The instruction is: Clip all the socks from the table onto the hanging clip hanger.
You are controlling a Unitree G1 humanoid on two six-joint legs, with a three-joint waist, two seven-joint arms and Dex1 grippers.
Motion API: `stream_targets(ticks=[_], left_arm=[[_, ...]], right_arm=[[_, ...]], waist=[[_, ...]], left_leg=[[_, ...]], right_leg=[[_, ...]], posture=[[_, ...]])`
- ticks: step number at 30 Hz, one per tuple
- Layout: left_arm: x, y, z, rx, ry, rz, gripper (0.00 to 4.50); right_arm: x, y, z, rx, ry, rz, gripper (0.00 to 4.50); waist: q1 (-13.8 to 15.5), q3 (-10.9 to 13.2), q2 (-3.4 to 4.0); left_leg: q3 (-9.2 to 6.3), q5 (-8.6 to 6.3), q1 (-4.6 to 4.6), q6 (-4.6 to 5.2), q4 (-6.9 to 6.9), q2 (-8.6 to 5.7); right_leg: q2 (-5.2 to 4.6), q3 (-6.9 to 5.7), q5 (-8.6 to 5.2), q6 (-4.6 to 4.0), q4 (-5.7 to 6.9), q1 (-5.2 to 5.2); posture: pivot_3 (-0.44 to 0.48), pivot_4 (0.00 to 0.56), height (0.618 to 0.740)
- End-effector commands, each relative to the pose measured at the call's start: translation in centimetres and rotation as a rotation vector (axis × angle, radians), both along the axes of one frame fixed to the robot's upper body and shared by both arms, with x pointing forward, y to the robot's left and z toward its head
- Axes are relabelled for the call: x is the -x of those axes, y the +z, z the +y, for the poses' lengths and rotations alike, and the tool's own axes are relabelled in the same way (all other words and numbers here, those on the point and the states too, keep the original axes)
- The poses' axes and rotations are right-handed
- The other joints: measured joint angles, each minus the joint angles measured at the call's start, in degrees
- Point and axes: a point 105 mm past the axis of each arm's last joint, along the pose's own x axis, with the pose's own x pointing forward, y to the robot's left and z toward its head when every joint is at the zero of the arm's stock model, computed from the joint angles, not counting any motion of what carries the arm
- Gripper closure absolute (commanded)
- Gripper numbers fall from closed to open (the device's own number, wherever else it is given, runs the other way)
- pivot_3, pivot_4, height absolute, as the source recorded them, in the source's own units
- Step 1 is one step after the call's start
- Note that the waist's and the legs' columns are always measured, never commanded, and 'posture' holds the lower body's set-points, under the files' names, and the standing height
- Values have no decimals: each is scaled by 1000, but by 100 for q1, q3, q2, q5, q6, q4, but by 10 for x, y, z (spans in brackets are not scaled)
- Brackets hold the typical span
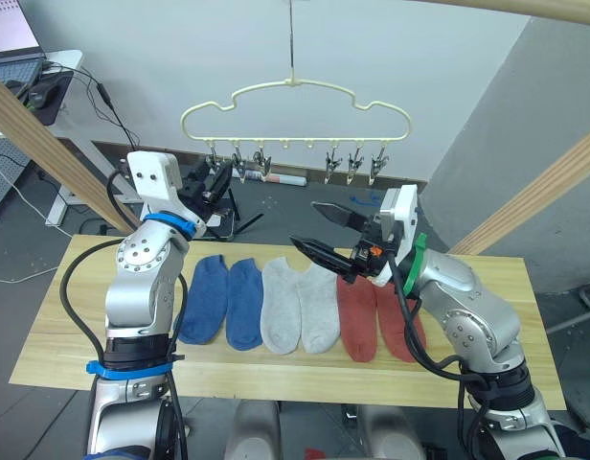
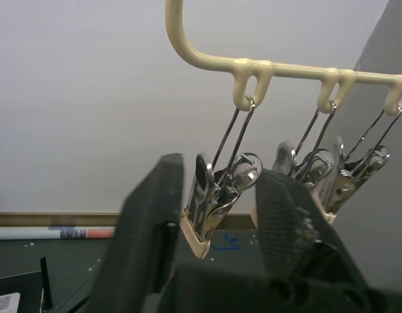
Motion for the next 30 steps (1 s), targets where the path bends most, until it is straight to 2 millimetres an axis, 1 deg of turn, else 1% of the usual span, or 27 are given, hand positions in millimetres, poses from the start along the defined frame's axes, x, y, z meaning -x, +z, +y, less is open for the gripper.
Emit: stream_targets(ticks=[1, 7, 12, 15, 18, 20, 21, 23, 25, 26, 29, 30], left_arm=[[5, 21, -2, -14, 1, -84, 2065], [4, 24, -1, -18, 8, -101, 2065], [6, 26, -5, -39, -5, -117, 2065], [7, 25, -8, -40, -22, -115, 2662], [7, 25, -8, -40, -24, -115, 3613], [7, 25, -7, -40, -22, -115, 4077], [7, 25, -7, -36, -21, -115, 4283], [6, 26, -5, -7, -12, -111, 4496], [5, 27, -4, 0, -9, -109, 4496], [5, 27, -3, -2, -10, -107, 4496], [7, 23, -2, -1, -17, -82, 4496], [7, 21, -1, -5, -20, -72, 4496]], right_arm=[[5, 18, 0, -33, 7, -65, 811], [4, 19, 1, -35, 6, -72, 811], [4, 20, 1, -37, 2, -74, 811], [4, 20, 1, -37, 1, -76, 811], [4, 20, 0, -38, 2, -76, 811], [4, 20, 0, -38, 2, -75, 811], [4, 20, 0, -38, 1, -75, 811], [2, 16, -1, -30, -13, -68, 811], [-3, 6, -5, 4, -55, -53, 811], [-7, -4, -10, 33, -90, -30, 811], [-24, -42, -31, 152, -255, 50, 811], [-31, -62, -44, 228, -335, 93, 811]], waist=[[1, 0, 0], [2, 0, 0], [3, 0, 0], [3, 0, 0], [3, 0, 0], [3, 0, 0], [3, 0, 0], [3, 0, 0], [3, 0, 0], [3, 0, 0], [16, 0, 0], [17, 0, 0]], left_leg=[[-1, 0, -1, 0, 0, 0], [-4, 0, -8, 0, 0, 0], [-4, 0, -15, 0, 1, 0], [-4, 0, -16, 0, 1, 0], [-4, 0, -16, 0, 2, 0], [-4, 0, -16, 0, 2, 0], [-4, 0, -16, 0, 2, 0], [-4, 0, -16, 0, 2, 0], [-4, 0, -17, 0, 3, 0], [-5, 0, -17, 0, 4, 0], [-4, 0, -17, 0, 3, -1], [-4, 0, -18, -1, 3, -3]], right_leg=[[0, -1, 0, 0, 0, -1], [0, -4, 0, 0, -1, -5], [0, -4, 0, -1, 2, -15], [0, -4, 0, -1, 3, -16], [0, -4, 0, -1, 3, -17], [0, -4, 0, -1, 3, -17], [0, -4, 0, -1, 3, -17], [0, -4, 0, -1, 4, -17], [0, -4, 0, -1, 5, -17], [0, -4, 0, -1, 5, -17], [-1, -4, 0, 0, 5, -17], [-3, -4, 0, 0, 4, -17]], posture=[[94, 328, 740], [94, 326, 740], [93, 324, 740], [93, 324, 740], [90, 321, 740], [90, 321, 740], [90, 321, 740], [90, 322, 740], [90, 322, 740], [90, 322, 740], [95, 326, 740], [97, 329, 740]])
